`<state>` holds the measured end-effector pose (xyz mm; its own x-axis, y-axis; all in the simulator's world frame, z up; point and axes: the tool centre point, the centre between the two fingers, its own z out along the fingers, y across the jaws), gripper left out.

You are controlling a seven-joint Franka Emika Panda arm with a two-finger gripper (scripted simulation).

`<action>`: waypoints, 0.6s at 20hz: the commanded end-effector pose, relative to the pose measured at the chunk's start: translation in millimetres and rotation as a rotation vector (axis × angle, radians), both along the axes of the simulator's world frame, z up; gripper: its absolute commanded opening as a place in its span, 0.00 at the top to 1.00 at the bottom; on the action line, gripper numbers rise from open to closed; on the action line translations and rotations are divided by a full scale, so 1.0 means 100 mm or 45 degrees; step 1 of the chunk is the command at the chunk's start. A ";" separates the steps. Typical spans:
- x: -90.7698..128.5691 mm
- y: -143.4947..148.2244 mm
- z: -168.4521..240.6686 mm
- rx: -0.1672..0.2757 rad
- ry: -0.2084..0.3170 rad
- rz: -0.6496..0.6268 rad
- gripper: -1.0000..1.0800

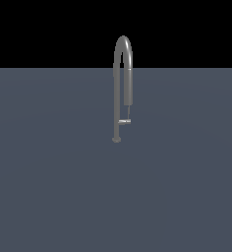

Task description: Turn on the faucet by rotating a designated handle.

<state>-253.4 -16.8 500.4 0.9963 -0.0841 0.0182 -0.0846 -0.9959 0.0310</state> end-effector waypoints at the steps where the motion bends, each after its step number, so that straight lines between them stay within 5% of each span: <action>1: 0.00 0.00 0.00 0.000 0.000 0.000 1.00; 12: 0.17 0.01 -0.03 0.044 0.049 -0.041 1.00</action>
<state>-240.7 -16.0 498.5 0.9940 -0.1085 -0.0132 -0.1084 -0.9941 0.0074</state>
